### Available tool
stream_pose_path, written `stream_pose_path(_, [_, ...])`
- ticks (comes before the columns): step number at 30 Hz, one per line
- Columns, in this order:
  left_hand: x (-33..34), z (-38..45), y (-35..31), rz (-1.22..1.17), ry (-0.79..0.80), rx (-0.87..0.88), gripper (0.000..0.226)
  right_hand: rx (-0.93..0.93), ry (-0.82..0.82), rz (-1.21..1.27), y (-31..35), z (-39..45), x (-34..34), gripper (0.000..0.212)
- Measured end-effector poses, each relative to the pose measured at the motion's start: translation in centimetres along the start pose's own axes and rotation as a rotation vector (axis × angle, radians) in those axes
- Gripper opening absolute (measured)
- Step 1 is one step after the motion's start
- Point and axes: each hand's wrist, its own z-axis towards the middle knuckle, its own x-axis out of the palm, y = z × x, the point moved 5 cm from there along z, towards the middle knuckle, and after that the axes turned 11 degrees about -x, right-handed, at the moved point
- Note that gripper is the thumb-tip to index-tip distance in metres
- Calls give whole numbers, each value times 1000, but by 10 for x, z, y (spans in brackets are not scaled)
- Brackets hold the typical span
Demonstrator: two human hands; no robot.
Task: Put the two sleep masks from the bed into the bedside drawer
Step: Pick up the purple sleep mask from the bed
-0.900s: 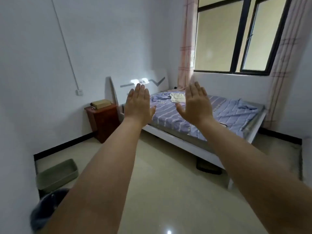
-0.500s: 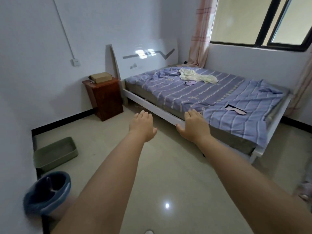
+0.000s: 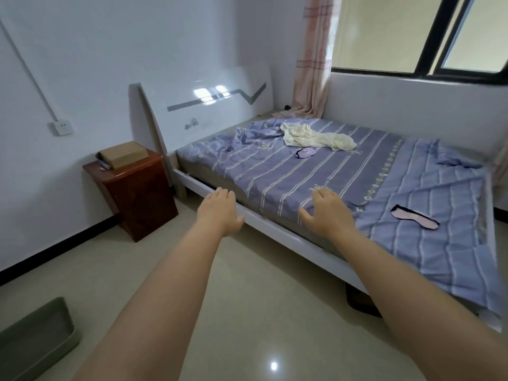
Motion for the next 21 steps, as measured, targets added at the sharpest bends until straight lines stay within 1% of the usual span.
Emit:
stream_pose_path(2, [5,62,-10,-11,1,32,62,35,-14,-9,-27,53,10,50])
stream_pose_path(8, [8,253,-43,-35,17,88,53,113,-35,42,-107,228,39,48])
stream_pose_path(11, [14,342,-51,-12,46,109,54,153,1,63,-141,309,60,47])
stream_pose_path(15, [33,453,-53,-16,88,116,53,186,62,55,-178,410,93,48])
stream_pose_path(21, [74,642,-65,-19,138,123,54,253,41,66,-248,564,152,40])
